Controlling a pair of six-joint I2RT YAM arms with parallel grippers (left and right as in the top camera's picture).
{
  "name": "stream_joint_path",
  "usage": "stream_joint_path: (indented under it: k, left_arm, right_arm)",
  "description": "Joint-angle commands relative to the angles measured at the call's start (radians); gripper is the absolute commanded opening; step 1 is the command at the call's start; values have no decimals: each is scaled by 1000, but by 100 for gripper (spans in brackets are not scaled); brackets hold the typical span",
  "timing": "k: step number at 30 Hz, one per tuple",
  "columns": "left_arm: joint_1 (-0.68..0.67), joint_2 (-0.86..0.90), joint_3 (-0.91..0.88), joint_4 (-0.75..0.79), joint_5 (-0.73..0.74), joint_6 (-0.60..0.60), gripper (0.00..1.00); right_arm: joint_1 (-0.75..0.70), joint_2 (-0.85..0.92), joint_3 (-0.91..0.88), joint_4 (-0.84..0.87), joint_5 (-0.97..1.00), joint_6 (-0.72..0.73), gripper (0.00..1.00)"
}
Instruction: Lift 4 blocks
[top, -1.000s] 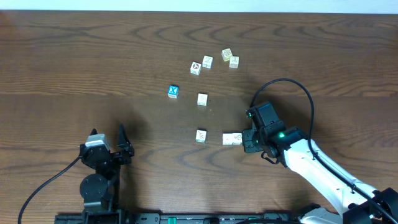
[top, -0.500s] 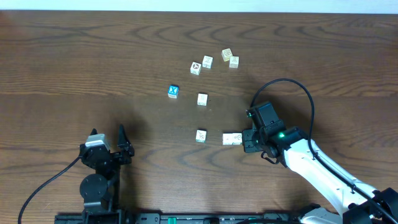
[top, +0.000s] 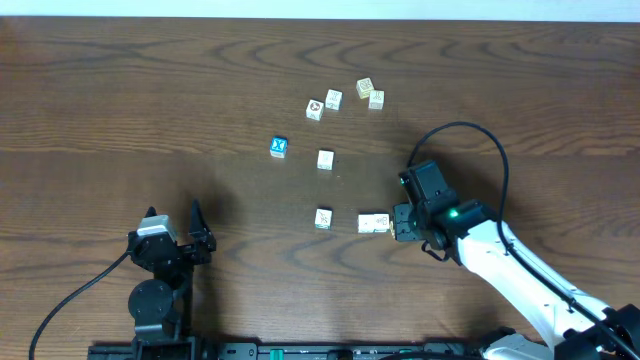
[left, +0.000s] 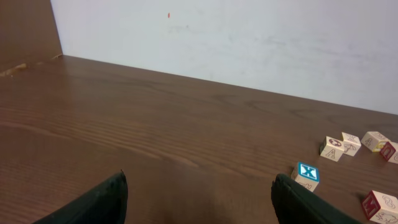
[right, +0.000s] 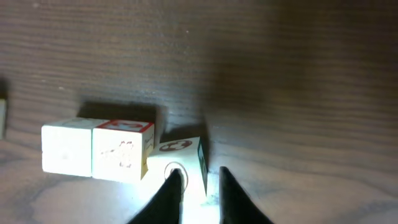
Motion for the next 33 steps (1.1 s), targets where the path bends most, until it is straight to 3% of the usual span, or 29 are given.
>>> stream_joint_path:
  k: [1, 4, 10, 22, 33]
  left_arm:
    - [4, -3, -16, -43, -12, -5, 75]
    - [4, -3, -16, -43, -12, -5, 74]
    - [4, -3, -16, -43, -12, -5, 74]
    - [4, -3, -16, -43, -12, -5, 75]
    - [4, -3, -16, -43, -12, -5, 74]
  right_arm:
    - [5, -44, 59, -52, 21, 7, 9]
    - [5, -65, 59, -107, 33, 16, 2]
    - [6, -69, 31, -222, 30, 56, 3]
    - [6, -69, -90, -81, -31, 59, 8]
    - [7, -12, -90, -29, -57, 56, 4]
